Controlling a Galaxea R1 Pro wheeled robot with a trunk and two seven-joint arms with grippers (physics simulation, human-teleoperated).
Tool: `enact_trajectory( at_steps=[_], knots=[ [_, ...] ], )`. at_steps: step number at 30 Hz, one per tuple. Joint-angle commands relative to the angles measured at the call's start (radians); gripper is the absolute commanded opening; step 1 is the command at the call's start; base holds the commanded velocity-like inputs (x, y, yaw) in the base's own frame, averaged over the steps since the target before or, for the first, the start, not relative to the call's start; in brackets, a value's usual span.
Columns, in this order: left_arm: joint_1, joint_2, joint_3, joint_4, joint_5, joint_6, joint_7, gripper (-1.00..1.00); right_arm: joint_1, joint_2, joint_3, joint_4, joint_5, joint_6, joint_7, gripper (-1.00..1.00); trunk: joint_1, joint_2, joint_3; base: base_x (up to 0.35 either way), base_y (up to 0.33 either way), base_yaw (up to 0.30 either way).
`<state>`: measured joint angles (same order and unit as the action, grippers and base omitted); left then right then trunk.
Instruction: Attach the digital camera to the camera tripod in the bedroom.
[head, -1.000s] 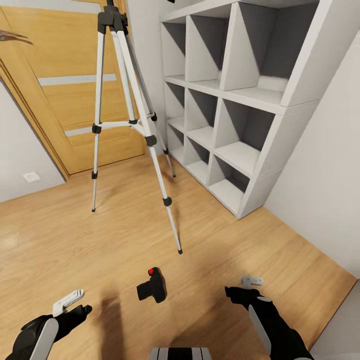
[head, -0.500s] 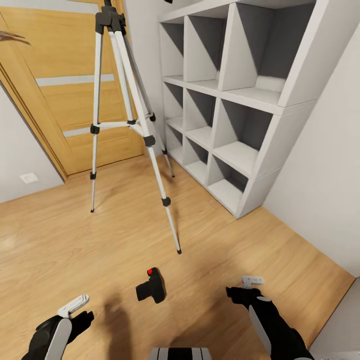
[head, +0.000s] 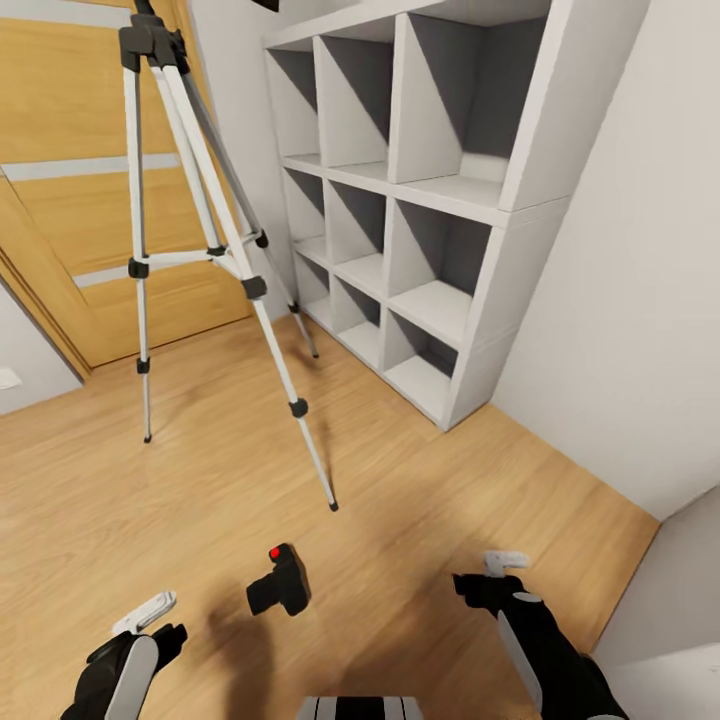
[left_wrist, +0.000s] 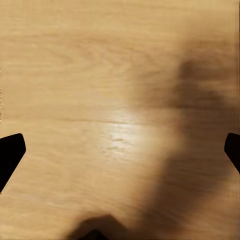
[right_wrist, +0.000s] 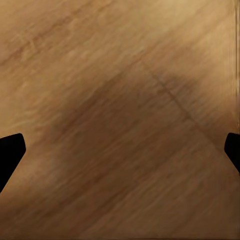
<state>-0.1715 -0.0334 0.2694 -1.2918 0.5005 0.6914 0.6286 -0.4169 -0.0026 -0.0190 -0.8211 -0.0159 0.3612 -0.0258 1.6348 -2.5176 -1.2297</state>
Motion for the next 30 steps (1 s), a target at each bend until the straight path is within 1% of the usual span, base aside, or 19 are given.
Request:
enact_trajectory(
  at_steps=[1,3,4,5,6,7,8,9,11,12,14,16,17,20,24,30],
  knots=[
    [0.000,-0.003,0.000,-0.002,0.012,-0.003,0.012,1.00,0.000,-0.001,0.002,-0.002,-0.001,0.005,-0.002,1.00,0.000,0.000,0.000,0.000,0.000,-0.242],
    [0.000,-0.004,-0.003,-0.001,0.012,-0.004,0.013,1.00,0.000,-0.002,0.002,-0.003,-0.001,0.005,-0.002,1.00,0.000,0.000,0.000,0.000,0.000,-0.242],
    [0.000,-0.005,-0.013,0.000,0.013,-0.006,0.014,1.00,0.000,-0.002,0.002,-0.003,0.000,0.005,-0.002,1.00,0.000,0.000,0.000,0.000,0.000,-0.226],
    [0.000,-0.006,-0.072,0.002,0.013,-0.009,0.015,1.00,0.000,-0.002,0.002,-0.005,0.000,0.005,-0.002,1.00,0.000,0.000,0.000,0.000,0.000,-0.080],
    [0.000,-0.006,-0.087,0.002,0.014,-0.009,0.015,1.00,0.000,-0.002,0.002,-0.006,0.000,0.005,-0.002,1.00,0.000,0.000,0.000,0.000,0.000,-0.064],
    [0.000,-0.007,-0.117,0.001,0.016,-0.010,0.014,1.00,0.000,-0.002,0.002,-0.006,0.000,0.004,-0.002,1.00,0.000,0.000,0.000,0.000,0.000,-0.041],
    [0.000,-0.007,-0.131,0.001,0.018,-0.011,0.012,1.00,0.000,-0.002,0.001,-0.006,0.000,0.005,-0.001,1.00,0.000,0.000,0.000,0.000,0.000,-0.033],
    [0.000,-0.008,-0.157,-0.001,0.021,-0.016,0.004,1.00,0.000,-0.002,0.000,-0.007,0.000,0.004,-0.001,1.00,0.000,0.000,0.000,0.000,0.000,-0.021],
    [0.000,-0.012,-0.185,-0.002,0.023,-0.034,-0.012,1.00,0.000,-0.002,0.000,-0.007,-0.001,0.004,0.000,1.00,0.000,0.000,0.000,0.000,0.000,-0.014],
    [0.000,-0.032,-0.205,-0.004,0.023,-0.068,-0.035,1.00,0.000,-0.003,0.001,-0.007,-0.001,0.003,0.001,1.00,0.000,0.000,0.000,0.000,0.000,-0.004],
    [0.000,-0.048,-0.215,-0.004,0.019,-0.084,-0.047,1.00,0.000,-0.004,0.001,-0.008,-0.001,0.001,0.001,1.00,0.000,0.000,0.000,0.000,0.000,-0.003],
    [0.000,-0.057,-0.224,-0.004,0.015,-0.089,-0.050,1.00,0.000,-0.005,0.002,-0.009,-0.001,0.000,0.001,1.00,0.000,0.000,0.000,0.000,0.000,-0.002],
    [0.000,-0.062,-0.234,-0.003,0.010,-0.090,-0.048,1.00,0.000,-0.005,0.002,-0.009,0.000,0.000,0.001,1.00,0.000,0.000,0.000,0.000,0.000,0.000],
    [0.000,-0.066,-0.248,0.000,0.003,-0.090,-0.045,1.00,0.000,-0.005,0.002,-0.009,0.000,0.001,0.001,1.00,0.000,0.000,0.000,0.000,0.000,0.000],
    [0.000,-0.067,-0.256,0.004,-0.001,-0.089,-0.046,1.00,0.000,-0.004,0.002,-0.008,-0.002,0.004,0.001,1.00,0.000,0.000,0.000,0.000,0.000,0.000],
    [0.000,-0.069,-0.262,0.024,-0.005,-0.092,-0.043,1.00,0.000,-0.002,0.002,-0.007,-0.001,0.003,0.001,1.00,0.000,0.000,0.000,0.000,0.000,0.000]
  ],
)
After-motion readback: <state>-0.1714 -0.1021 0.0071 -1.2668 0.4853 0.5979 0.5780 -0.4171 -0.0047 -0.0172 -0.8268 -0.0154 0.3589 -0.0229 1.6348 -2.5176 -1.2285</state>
